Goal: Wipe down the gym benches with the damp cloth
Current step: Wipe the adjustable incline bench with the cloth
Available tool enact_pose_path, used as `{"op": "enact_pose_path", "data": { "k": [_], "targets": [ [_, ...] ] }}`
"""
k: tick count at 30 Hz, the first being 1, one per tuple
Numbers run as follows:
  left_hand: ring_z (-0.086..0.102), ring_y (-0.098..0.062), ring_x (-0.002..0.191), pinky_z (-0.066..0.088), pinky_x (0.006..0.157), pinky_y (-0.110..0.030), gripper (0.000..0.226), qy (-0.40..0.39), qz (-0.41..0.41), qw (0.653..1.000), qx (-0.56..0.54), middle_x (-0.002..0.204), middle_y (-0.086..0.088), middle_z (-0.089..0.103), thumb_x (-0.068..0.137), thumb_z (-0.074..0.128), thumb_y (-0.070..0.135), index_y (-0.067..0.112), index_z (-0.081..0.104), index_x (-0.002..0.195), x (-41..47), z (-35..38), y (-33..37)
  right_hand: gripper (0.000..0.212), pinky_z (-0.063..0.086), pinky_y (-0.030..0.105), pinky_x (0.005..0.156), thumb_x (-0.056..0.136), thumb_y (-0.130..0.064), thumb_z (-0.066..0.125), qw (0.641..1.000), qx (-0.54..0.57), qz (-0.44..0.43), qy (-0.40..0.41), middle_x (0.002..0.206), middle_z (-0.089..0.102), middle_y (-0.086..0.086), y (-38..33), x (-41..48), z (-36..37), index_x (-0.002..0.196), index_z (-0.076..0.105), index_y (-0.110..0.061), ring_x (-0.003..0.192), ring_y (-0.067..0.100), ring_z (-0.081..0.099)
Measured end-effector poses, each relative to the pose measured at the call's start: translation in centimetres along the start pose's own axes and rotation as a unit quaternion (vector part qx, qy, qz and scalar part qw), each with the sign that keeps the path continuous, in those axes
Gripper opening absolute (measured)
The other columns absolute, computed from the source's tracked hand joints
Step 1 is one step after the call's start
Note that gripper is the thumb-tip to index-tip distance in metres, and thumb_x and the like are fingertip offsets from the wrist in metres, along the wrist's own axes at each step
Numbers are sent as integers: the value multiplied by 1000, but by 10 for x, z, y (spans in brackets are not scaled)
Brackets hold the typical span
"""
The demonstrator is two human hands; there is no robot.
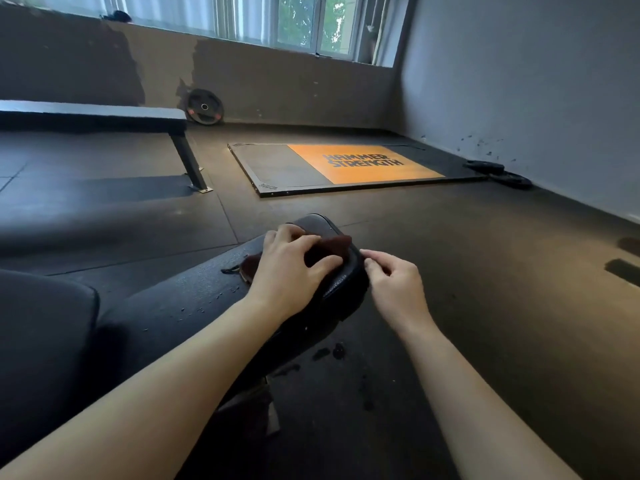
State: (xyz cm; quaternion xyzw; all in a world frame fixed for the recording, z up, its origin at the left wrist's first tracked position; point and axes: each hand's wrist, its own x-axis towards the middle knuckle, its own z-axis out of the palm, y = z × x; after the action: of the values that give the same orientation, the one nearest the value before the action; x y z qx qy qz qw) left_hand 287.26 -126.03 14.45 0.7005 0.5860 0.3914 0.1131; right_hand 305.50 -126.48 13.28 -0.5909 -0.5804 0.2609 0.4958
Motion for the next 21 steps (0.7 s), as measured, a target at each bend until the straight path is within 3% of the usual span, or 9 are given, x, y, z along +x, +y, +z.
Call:
{"op": "enact_pose_path", "data": {
  "k": [3,6,9,13,16,21],
  "targets": [
    [36,-23,128,32,114,-41,52,15,-14,999,28,131,-1,44,92,62,58,28,64,134,-2,5,5,26,48,4,82,101,-14,61,1000,18,-22,-12,110,74,-12,4,-1,-7,120,76,-21,105,-1,67],
    [40,-24,124,35,112,-45,47,39,-31,999,-2,126,-1,45,90,67,55,28,65,127,0,8,9,24,51,10,83,99,-11,64,998,46,-36,2,105,75,-13,5,-3,-6,116,78,-20,100,-3,69],
    [42,-21,121,34,110,-43,39,32,21,999,-20,122,3,53,90,69,50,30,71,123,0,9,9,21,54,15,87,99,-11,64,997,52,-56,16,102,76,-12,6,-1,-2,111,79,-20,99,0,70],
    [44,-20,114,37,106,-40,28,37,44,998,-29,115,6,58,89,73,44,29,78,112,9,17,9,20,52,10,83,97,-9,65,997,42,-66,16,101,76,-12,5,6,-2,105,80,-20,98,-1,69],
    [46,-22,109,39,102,-39,17,45,14,997,-59,106,5,57,86,79,35,26,80,100,27,21,6,19,52,12,83,96,-10,66,998,21,-63,14,99,75,-13,4,11,-3,100,81,-22,97,-1,69],
    [44,-28,119,39,106,-43,19,59,-66,995,-54,109,-1,55,89,76,35,24,80,103,68,20,3,18,51,14,80,95,-16,66,997,-40,-62,30,96,76,-9,-4,15,1,103,82,-17,94,3,69]
  ]
}}
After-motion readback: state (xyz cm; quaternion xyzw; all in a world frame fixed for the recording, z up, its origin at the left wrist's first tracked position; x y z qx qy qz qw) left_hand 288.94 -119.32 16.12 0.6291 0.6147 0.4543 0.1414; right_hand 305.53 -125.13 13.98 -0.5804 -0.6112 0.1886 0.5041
